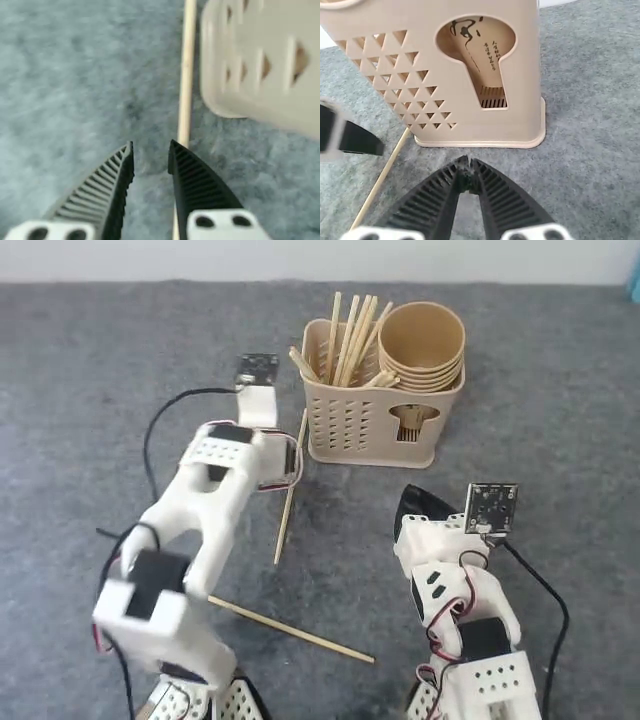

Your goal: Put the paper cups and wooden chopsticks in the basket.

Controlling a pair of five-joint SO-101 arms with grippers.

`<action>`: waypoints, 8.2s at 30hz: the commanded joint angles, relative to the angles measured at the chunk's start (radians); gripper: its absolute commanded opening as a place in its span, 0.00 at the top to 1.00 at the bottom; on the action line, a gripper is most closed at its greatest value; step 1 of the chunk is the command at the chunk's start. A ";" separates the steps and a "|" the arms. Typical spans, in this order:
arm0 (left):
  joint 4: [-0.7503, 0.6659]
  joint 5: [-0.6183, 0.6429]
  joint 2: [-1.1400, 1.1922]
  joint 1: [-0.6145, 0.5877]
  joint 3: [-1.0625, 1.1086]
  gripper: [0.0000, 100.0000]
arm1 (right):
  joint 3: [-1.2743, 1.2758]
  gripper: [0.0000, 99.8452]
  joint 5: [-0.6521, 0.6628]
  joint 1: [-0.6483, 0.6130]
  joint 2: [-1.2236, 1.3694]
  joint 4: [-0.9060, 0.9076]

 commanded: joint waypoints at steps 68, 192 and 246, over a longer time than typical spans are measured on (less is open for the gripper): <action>0.290 -0.107 -0.385 -0.146 -0.058 0.99 | 0.014 0.99 0.192 -0.205 -0.022 0.194; -0.660 0.112 -1.255 -0.628 0.871 0.99 | -1.166 0.99 0.384 -0.297 0.595 -0.090; -0.721 0.199 -1.941 -0.453 1.237 0.99 | -1.028 0.99 0.021 -0.076 0.568 0.490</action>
